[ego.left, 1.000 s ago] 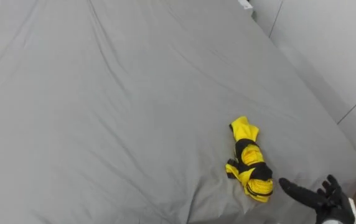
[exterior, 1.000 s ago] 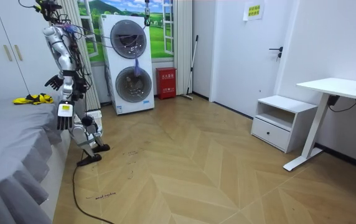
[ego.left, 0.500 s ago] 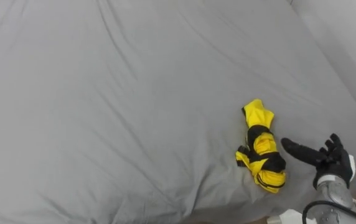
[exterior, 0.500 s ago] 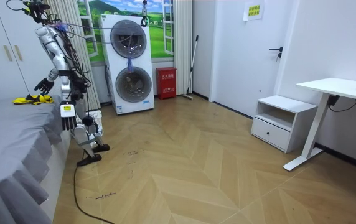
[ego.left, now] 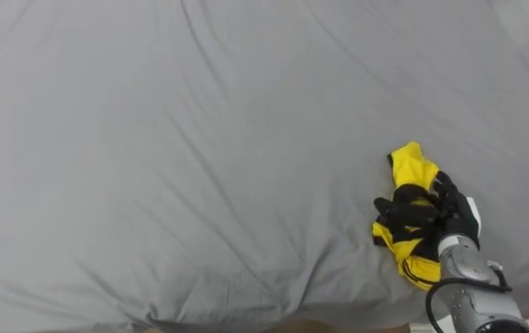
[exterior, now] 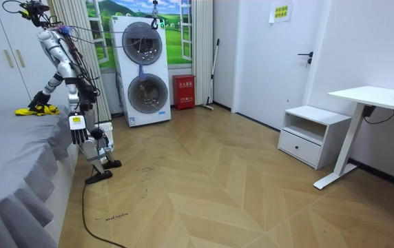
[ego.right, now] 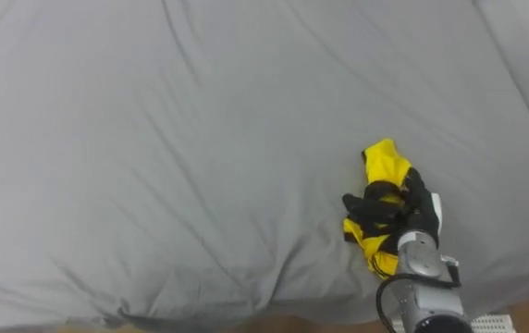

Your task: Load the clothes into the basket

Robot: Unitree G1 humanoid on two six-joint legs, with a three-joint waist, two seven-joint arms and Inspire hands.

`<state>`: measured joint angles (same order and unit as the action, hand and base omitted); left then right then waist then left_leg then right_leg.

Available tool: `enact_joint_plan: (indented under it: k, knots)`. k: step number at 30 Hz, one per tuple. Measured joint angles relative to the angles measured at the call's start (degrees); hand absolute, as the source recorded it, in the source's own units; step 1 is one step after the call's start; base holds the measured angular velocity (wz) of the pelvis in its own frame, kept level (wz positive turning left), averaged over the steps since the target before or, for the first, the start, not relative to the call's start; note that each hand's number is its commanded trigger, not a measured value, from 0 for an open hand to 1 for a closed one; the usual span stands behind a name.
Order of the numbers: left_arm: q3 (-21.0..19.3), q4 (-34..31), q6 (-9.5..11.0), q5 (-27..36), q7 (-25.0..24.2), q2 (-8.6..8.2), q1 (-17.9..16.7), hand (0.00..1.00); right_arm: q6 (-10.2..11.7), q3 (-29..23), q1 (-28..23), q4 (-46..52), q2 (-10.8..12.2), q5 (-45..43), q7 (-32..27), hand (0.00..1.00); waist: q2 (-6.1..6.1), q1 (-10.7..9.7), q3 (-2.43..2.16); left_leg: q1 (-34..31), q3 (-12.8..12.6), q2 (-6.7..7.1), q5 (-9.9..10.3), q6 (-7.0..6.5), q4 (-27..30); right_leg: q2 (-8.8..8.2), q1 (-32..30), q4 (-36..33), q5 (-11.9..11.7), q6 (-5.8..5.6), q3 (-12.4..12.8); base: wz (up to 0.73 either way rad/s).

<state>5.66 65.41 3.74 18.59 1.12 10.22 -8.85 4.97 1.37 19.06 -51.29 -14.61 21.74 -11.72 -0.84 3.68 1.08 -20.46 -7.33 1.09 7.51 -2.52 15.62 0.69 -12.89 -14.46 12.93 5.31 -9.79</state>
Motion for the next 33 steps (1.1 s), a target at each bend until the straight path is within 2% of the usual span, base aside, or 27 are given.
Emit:
enact_joint_plan:
  k: [4, 5, 6, 7, 14, 24, 28, 33]
  knots:
    - [0.26, 0.23, -0.03, -0.02, 0.73, 0.18, 0.56, 0.00, 0.00, 0.11, 0.30, -0.11, 0.01, -0.31, 0.14, 0.00, -0.23, -0.02, 0.19, -0.12, -0.02, 0.21, -0.12, -0.07, -0.43, -0.17, -0.16, 0.23, -0.03, -0.06, -0.27, 0.00]
    - [0.25, 0.25, -0.04, -0.05, 0.93, 0.18, 0.62, 0.00, 0.01, 0.34, 0.29, -0.16, 0.01, -1.10, 0.24, 0.22, -0.30, -0.06, 0.24, -0.08, -0.01, 0.27, -0.15, -0.12, -0.59, -0.21, -0.18, 0.27, -0.05, -0.08, -0.29, 0.00]
    - [0.26, 0.24, -0.04, -0.06, 1.00, 0.18, 0.64, 0.00, 0.01, 0.59, 0.29, -0.25, 0.01, -1.41, 0.25, 0.65, -0.34, -0.04, 0.26, -0.04, -0.02, 0.29, -0.17, -0.14, -0.68, -0.22, -0.18, 0.31, -0.07, -0.11, -0.23, 0.00]
    - [0.26, 0.22, -0.04, -0.07, 1.16, 0.18, 0.75, 0.00, 0.02, 1.36, 0.30, -0.26, 0.00, -2.07, 0.25, 1.00, -0.43, 0.05, 0.32, -0.01, -0.08, 0.32, -0.25, -0.19, -0.97, -0.26, -0.29, 0.36, -0.16, -0.27, -0.28, 0.00]
    - [1.58, 0.59, -0.12, -0.14, 1.24, 0.54, 3.09, 0.00, 1.42, 3.00, 0.36, -4.28, 0.00, -8.59, 1.17, 1.00, -0.58, 0.14, 0.40, -0.09, 0.15, 0.53, -0.36, -0.34, -1.22, -0.56, -0.25, 0.71, -0.42, -0.70, -1.55, 0.01]
    - [2.57, 1.06, -0.15, -0.02, 1.17, 0.54, 4.02, 0.00, 1.13, 2.94, 0.96, -10.83, -0.14, -6.09, 2.54, 1.00, -0.58, 1.07, 0.41, -0.32, 0.55, 0.62, -0.53, -0.51, -1.26, -0.64, -0.30, 0.90, -0.45, -0.74, -2.05, 0.01]
    - [3.70, 1.05, -0.03, 1.99, 1.14, 0.68, 4.35, 0.00, 0.31, 2.83, 0.86, -11.73, -0.27, -5.66, 2.51, 1.00, -0.58, 0.77, 0.41, -1.63, 1.37, 0.89, -1.04, -0.60, -1.28, -0.71, -1.36, 0.89, -0.49, -0.66, -2.47, 0.10]
    - [3.22, 0.81, -0.02, 2.04, 0.91, 0.75, 4.30, 0.00, 0.24, 0.97, 0.34, -9.70, -0.58, -5.70, 2.54, 1.00, -0.47, -0.35, 0.35, -3.40, 1.76, 1.04, -1.50, -0.65, -1.23, -0.85, -2.90, 0.81, -0.54, -0.58, -3.08, 0.08]
